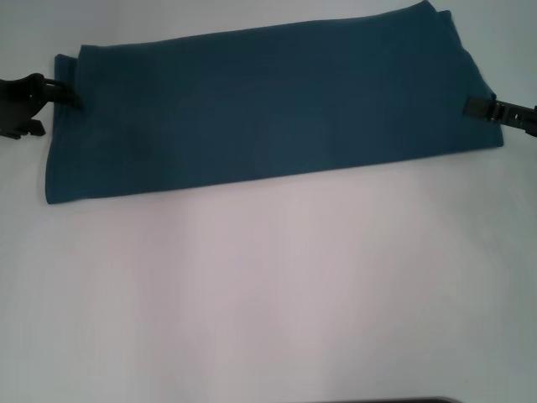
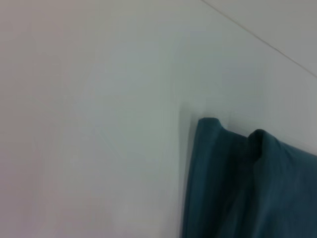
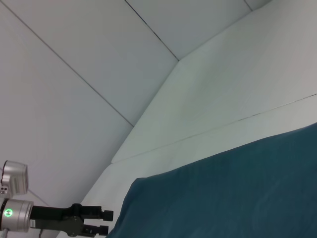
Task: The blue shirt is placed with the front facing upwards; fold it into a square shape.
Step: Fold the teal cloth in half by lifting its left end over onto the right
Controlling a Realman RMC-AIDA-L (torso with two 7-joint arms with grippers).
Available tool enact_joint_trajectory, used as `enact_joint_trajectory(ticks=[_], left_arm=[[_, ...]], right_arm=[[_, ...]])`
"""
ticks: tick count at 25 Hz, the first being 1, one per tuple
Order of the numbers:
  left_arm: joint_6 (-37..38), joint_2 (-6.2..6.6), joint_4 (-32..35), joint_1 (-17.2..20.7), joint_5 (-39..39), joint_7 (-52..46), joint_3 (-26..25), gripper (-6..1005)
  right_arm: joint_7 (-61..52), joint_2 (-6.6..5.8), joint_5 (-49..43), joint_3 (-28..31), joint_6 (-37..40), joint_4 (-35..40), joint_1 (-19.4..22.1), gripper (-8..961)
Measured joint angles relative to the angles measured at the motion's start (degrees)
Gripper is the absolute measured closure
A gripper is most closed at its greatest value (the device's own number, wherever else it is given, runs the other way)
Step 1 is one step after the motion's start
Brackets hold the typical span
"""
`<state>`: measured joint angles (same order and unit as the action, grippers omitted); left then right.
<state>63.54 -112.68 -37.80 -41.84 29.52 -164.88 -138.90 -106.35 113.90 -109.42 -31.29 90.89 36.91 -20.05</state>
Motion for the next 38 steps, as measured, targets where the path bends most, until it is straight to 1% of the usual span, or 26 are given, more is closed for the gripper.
enact_joint_trajectory(ticks=[22,27,28,31,38], left_arm=[[0.4,-0.1,0.4,0.0,-0.3,0.0,1.4,204],[0.7,-0.26,0.4,0.0,-0.3,0.0,2.0,202],[0.9,-0.51,0.5,-0.1,-0.2,-0.1,2.3,202],[1.4,-0.64,0.5,-0.1,0.1,0.0,2.3,202],[4.2,-0.96,0.6,-1.0,2.0,0.2,2.0,203]], right_arm=[[0.2,-0.08,0.0,0.0,0.0,0.0,0.0,86],[0.2,-0.08,0.0,0.0,0.1,0.0,0.0,86],[0.2,-0.08,0.0,0.0,0.1,0.0,0.0,86],[0.2,-0.09,0.0,0.0,0.1,0.0,0.0,86],[0.2,-0.08,0.1,0.0,0.2,0.0,0.1,86]])
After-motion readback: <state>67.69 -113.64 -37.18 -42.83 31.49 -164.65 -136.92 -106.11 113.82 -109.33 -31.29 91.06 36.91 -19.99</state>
